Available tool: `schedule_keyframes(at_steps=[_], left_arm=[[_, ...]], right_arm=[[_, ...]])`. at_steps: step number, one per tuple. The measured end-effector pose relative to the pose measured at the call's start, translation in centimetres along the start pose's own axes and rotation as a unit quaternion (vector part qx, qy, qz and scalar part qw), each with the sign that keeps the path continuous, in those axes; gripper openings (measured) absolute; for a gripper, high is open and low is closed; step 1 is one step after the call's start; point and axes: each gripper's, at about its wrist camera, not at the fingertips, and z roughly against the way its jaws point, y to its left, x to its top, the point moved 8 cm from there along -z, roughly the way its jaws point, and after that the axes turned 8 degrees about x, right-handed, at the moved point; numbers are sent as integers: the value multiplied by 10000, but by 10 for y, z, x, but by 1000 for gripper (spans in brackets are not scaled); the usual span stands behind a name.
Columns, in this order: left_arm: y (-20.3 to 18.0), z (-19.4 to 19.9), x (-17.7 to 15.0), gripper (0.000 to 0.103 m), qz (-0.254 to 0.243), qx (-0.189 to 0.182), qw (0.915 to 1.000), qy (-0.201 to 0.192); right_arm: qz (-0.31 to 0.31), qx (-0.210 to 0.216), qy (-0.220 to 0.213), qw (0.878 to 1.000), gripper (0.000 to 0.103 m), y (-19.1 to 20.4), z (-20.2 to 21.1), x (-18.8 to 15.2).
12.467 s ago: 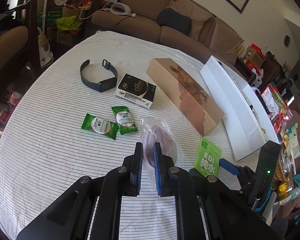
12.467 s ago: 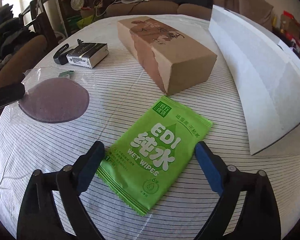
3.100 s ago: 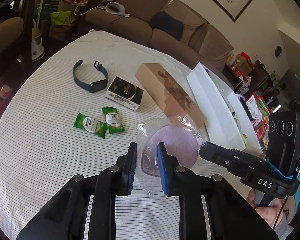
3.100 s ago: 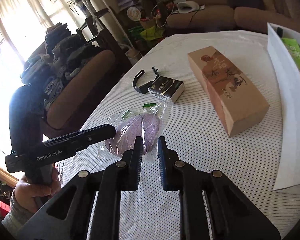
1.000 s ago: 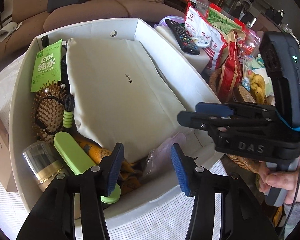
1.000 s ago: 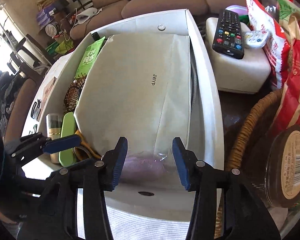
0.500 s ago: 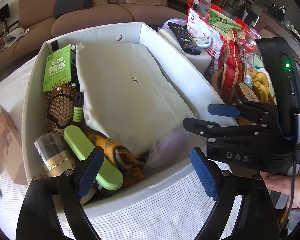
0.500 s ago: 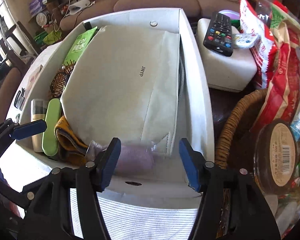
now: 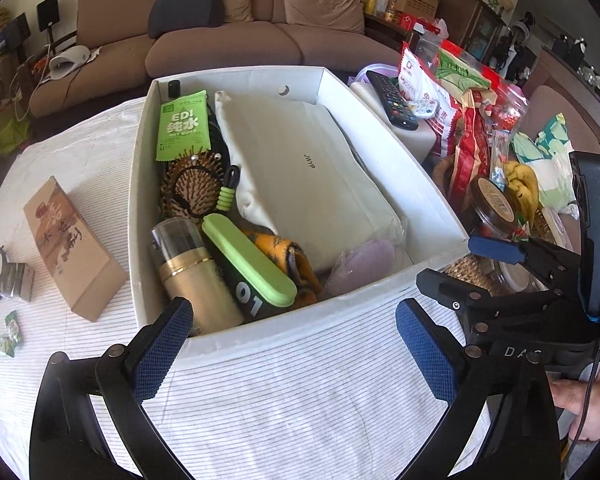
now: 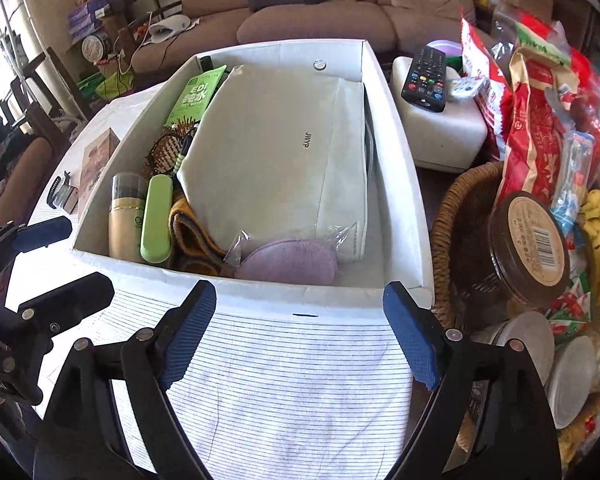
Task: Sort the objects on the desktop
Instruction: 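Withdraw the left gripper from the white box back over the table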
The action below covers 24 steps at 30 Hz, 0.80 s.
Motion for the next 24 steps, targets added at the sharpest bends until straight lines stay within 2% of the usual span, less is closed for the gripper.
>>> schedule_keyframes(at_steps=[4,6,8,14,19,24], left_arm=[[4,16,-10,103,19,37,10000,-46],[7,24,-15,103,39,40,10000,-82],[10,32,-21,103,66,34,9999,-105],[31,53,-42,103,204,55,9996,-169],[68,69,-62,103,430,82,9988,-232],[136,76,-89,103,800,252,9962,-236]], right_arm=[[-30,25,-87,10000,87,7,14,-4],[-18,63,-99,9999,98,13,20,-7],[15,129,-71,9999,103,22,23,-10],[118,314,-49,9994,103,56,30,-20],[224,539,-108,9982,103,97,30,-24],[389,791,-180,9959,103,145,21,-23]])
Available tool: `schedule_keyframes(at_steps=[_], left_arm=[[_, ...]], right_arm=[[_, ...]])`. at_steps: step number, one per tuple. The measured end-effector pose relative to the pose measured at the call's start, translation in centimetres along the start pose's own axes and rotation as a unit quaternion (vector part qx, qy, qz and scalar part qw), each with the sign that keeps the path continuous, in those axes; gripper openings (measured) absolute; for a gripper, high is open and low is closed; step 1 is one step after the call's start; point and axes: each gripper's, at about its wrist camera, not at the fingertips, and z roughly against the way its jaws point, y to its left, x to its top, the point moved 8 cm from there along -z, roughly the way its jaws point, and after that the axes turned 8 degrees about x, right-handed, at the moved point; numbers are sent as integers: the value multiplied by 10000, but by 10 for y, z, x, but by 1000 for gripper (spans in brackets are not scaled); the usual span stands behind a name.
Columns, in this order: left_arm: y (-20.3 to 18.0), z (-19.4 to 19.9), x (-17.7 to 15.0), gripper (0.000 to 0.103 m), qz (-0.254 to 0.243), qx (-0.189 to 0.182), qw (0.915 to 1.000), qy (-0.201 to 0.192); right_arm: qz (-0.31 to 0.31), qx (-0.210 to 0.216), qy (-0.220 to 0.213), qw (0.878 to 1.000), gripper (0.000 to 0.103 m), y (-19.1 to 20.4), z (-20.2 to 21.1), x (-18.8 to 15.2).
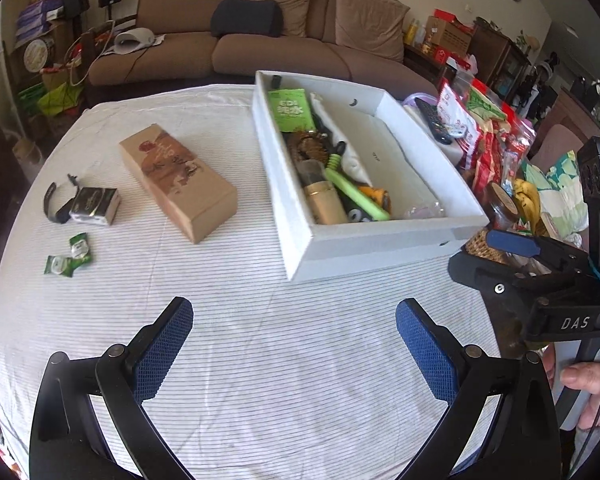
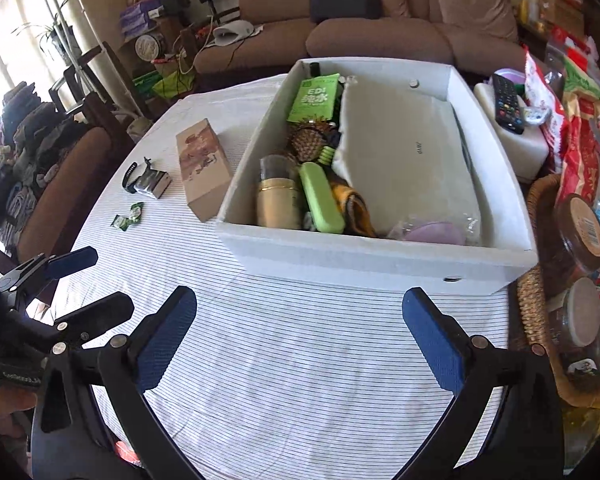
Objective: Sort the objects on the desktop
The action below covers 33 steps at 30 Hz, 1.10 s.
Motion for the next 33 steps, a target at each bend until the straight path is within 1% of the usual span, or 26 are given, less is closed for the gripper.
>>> schedule_keyframes(at_steps=[3,6,10,14,15,17,19,20,21,23,26,28,29,31,33], left_arm=[[57,-3,-10,103,274,219,9994,38],[119,-7,-18,103,632,464,9969,4],[198,-17,-33,103,1237,687,9899,42],[252,-34,-42,102,1679,783,9827,64],[262,-40,-43,102,1757,774,9814,61],[276,-50,-44,97,1888,751,9791,54],[288,-60,-43,95,2060,716,9759,42],[295,-64,-42,94,2177,677,9737,35],[301,-69,-40,94,2311,625,9709,22],[311,-78,-38,94,2547,555,9654,12],[321,-91,-33,94,2719,542,9608,-3],[326,-99,-29,94,2879,430,9567,-33],[328,-102,-27,94,2943,392,9549,-55],[332,-107,-23,94,2998,372,9532,-78],[334,-112,-20,94,2969,388,9541,-60]], right_arm=[[102,196,-23,9998,103,30,-16,3],[238,451,-147,9986,103,64,-31,7],[557,815,-296,9947,103,114,-55,11],[946,1005,-315,9899,103,160,-90,15],[1044,1041,-306,9886,103,171,-100,15],[1189,1118,-254,9863,103,189,-122,16],[1277,1167,-166,9848,101,204,-145,16],[1309,1179,-106,9843,96,209,-157,16],[1322,1199,-45,9839,91,213,-170,16],[1288,1275,62,9834,89,219,-195,17],[1252,1339,110,9830,89,225,-227,22],[1292,1373,150,9819,86,229,-247,27],[1332,1390,165,9812,83,232,-255,29],[1432,1394,215,9796,80,238,-271,35],[1509,1416,243,9780,77,245,-285,39]])
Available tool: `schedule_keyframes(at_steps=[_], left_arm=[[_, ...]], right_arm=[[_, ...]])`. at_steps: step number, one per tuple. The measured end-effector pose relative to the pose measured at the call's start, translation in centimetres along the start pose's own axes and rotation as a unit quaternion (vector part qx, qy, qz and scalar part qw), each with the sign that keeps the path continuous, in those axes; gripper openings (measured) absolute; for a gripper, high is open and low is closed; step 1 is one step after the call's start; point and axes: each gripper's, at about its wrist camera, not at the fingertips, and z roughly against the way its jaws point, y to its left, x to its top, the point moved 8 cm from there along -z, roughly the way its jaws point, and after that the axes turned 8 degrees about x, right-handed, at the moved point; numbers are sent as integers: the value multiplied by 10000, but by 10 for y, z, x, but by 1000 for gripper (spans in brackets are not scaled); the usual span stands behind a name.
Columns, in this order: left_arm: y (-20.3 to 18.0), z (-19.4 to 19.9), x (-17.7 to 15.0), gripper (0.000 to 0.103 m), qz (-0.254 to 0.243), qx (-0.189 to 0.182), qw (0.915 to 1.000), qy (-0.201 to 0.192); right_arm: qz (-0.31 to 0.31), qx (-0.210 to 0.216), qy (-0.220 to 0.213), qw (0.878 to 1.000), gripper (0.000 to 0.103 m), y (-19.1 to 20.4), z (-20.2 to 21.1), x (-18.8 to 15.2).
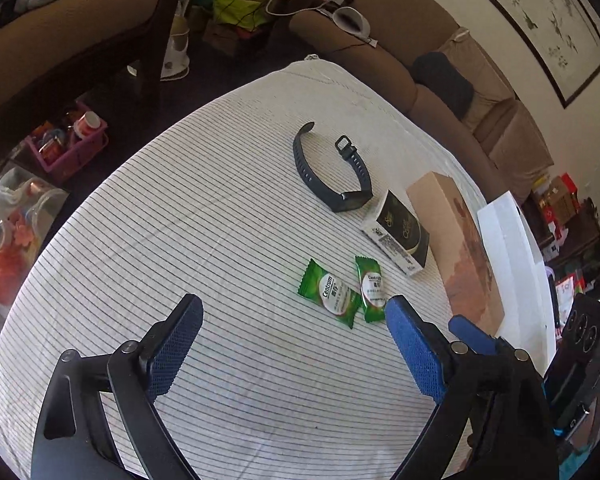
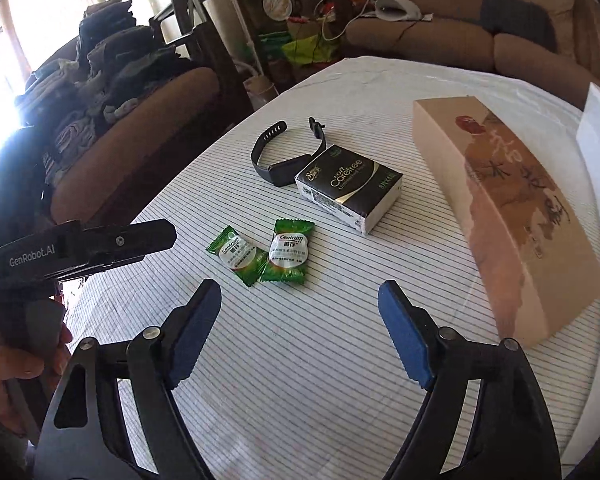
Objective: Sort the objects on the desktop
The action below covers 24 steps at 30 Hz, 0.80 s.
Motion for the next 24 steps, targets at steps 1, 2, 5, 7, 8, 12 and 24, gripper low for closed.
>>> schedule_keyframes(at_steps=[1,2,5,7,8,12,24], left_arm=[[-1,-2,2,94,-16,7,10000,4],[-1,-4,3,94,-14,3,10000,7],[-3,-7,7,94,-13,-24,10000,37],[-6,-6,9,94,-68,-32,10000,31],[-7,-6,9,94,-89,-29,10000,32],[-10,-8,8,94,-63,-133,9998,107],[-39,-22,-1,94,-559,100,9981,226]], right_arm=[[29,9,6,10000,77,0,-7,3],[49,3,18,10000,75,0,-13,5],[75,56,108,9999,64,1,-32,8],[164,-47,177,9997,56,2,-43,8],[226,-147,234,9994,51,2,-49,7],[508,-355,217,9978,38,6,-55,6],[387,-438,-14,9983,13,-6,8,2]])
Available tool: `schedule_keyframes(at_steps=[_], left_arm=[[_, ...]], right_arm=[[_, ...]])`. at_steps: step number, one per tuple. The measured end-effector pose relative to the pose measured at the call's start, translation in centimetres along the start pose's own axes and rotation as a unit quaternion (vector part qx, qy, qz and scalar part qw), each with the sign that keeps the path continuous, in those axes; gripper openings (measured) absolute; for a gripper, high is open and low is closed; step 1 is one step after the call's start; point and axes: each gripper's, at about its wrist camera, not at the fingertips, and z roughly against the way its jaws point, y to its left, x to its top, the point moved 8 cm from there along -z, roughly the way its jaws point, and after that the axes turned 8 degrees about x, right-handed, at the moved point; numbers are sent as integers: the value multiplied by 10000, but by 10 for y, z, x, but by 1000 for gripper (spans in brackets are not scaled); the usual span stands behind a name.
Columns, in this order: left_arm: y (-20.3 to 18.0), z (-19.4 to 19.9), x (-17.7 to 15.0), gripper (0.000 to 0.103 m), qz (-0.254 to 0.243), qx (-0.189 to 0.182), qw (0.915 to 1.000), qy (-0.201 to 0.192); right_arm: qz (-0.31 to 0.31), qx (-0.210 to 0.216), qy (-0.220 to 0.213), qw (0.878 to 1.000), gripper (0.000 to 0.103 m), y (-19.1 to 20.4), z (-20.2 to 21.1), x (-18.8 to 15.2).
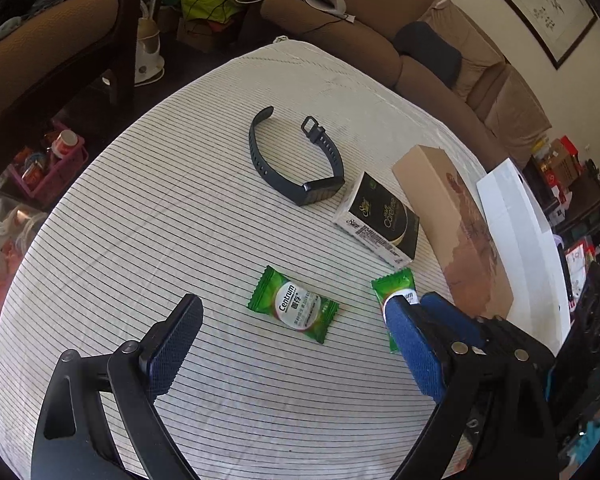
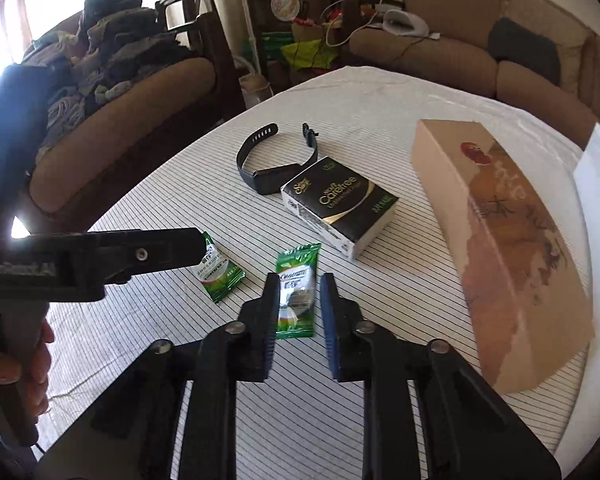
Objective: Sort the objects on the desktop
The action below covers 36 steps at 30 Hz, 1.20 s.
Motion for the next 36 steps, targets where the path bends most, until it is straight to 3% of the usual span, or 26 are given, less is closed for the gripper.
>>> schedule_keyframes(at_steps=[7,10,12,14,20,23,25,26,28,32,34,36], left_arm=[[-10,-19,-3,94,-583,777,9953,-27],[-11,-24,-2,94,-552,783,9954,21],[-10,-26,1,94,-528,833,9951,9],[-11,-29,4,95,-571,904,9943,-5],[-17,-36,7,95,-948,1288,9871,-64],[-24,-39,2,90,-1394,1502,9787,-148],[-27,-35,0,80,-1547,1418,9776,-183],[-28,-32,-2,70,-1627,1376,9769,-167],[-29,-27,-5,56,-1773,1272,9758,-129],[-22,-15,-13,50,-1764,728,9816,13],[-16,-8,-15,48,-1523,260,9879,128],[-9,-1,-16,48,-1389,16,9902,159]], right_arm=[[-338,80,42,9994,13,-26,28,-10],[-358,155,-8,9992,21,-28,26,-9],[-324,151,-42,9994,39,-24,21,-8],[-280,161,-42,9995,45,-20,12,-7],[11,-130,139,9998,44,-10,-18,-17],[178,-554,250,9980,44,-11,-27,-22],[231,-643,198,9975,40,-12,-26,-23],[237,-638,183,9975,32,-12,-25,-23],[217,-634,206,9975,29,-15,-22,-25],[156,-553,255,9980,29,-19,-15,-30],[121,-507,252,9983,29,-18,-11,-33],[96,-468,193,9987,29,-16,-4,-36]])
